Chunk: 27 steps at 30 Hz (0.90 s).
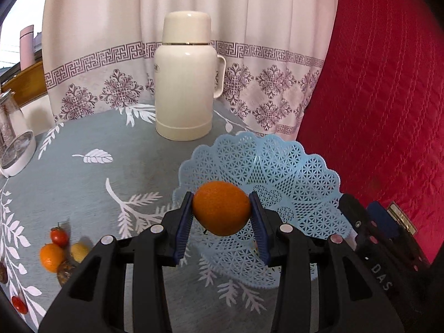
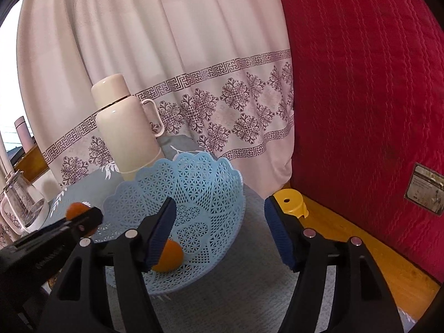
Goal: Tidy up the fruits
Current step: 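Carry the orange over the blue basket and open the left tool, then withdraw both open tools from the basket back toward the fruits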
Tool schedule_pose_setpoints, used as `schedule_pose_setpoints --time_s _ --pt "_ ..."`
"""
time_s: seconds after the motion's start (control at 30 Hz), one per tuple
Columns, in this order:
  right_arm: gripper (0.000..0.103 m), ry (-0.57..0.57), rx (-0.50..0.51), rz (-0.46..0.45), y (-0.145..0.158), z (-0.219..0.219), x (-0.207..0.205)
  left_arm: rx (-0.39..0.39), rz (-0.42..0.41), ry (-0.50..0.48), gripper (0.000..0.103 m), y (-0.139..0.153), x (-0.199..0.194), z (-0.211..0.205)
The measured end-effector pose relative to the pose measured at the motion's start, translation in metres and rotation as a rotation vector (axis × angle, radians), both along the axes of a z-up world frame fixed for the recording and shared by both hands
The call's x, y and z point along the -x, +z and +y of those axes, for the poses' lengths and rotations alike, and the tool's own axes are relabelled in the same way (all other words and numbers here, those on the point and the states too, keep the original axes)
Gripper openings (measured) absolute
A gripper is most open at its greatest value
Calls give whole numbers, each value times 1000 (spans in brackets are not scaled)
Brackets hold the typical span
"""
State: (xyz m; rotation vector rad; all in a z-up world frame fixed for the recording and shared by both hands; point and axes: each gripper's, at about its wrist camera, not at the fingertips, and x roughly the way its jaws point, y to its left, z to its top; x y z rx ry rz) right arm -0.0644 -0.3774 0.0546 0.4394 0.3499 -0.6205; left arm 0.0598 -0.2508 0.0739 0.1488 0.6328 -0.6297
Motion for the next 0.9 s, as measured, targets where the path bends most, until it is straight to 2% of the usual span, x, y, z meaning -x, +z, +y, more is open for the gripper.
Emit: schedule_pose_setpoints --time_s 0.07,0.13,0.17,0.5,0.6,0.8,0.9 --pt "66 -1 -3 0 0 0 0 -1 4 3 47 -3 -2 0" --pt "66 -3 -4 -1 0 0 1 -1 -4 18 74 -4 -3 2" --pt "66 -3 -4 -2 0 0 1 6 -9 26 77 -4 -4 3" --pt "70 -12 -1 -11 0 0 1 12 -16 65 85 -2 -4 16" --pt "70 -9 15 -16 1 3 1 11 -20 80 90 -1 -1 20" --pt "71 3 45 -20 4 8 1 18 -31 126 95 3 5 40" --pt "78 10 53 -27 5 11 2 18 -35 152 95 5 6 50"
